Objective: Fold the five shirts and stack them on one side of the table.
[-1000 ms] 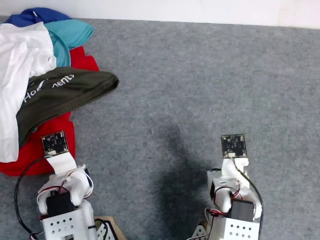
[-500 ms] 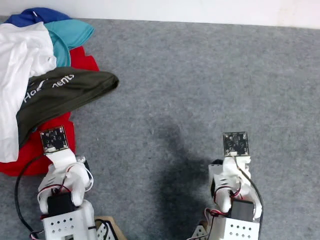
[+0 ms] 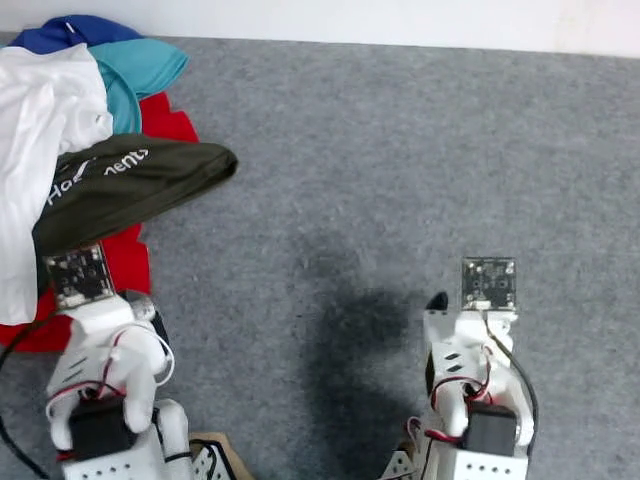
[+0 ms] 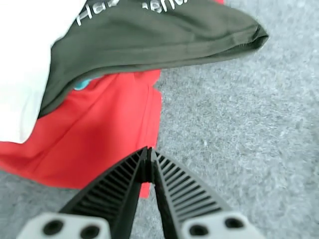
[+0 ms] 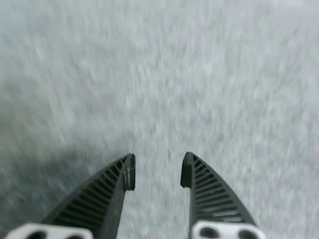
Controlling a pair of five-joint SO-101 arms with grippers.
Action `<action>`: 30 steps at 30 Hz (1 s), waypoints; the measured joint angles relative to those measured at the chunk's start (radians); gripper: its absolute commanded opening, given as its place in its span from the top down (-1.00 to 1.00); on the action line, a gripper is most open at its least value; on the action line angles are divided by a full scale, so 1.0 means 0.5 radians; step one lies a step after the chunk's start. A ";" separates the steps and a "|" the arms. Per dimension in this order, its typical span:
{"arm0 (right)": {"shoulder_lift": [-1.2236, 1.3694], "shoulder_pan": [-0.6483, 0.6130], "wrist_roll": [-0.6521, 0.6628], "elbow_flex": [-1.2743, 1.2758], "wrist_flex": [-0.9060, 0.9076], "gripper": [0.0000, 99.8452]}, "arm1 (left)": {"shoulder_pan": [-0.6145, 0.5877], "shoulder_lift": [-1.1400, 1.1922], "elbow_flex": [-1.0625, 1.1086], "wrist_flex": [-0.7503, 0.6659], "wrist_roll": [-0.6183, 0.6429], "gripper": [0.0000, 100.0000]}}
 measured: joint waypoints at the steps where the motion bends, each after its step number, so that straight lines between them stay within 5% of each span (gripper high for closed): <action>1: 0.049 -0.018 -0.006 -0.061 0.000 0.67 | 0.000 0.132 -0.077 0.000 0.000 0.98; 11: 1.427 -0.160 -0.255 -1.034 0.120 0.67 | -0.301 1.577 -1.166 0.000 -0.003 0.96; 19: 2.547 -0.506 -0.623 -1.614 -0.089 0.67 | -0.503 2.529 -1.973 0.000 -0.003 0.52; 30: 3.314 -0.798 -0.743 -1.651 -0.838 0.67 | -0.503 3.701 -3.434 0.003 -0.003 0.72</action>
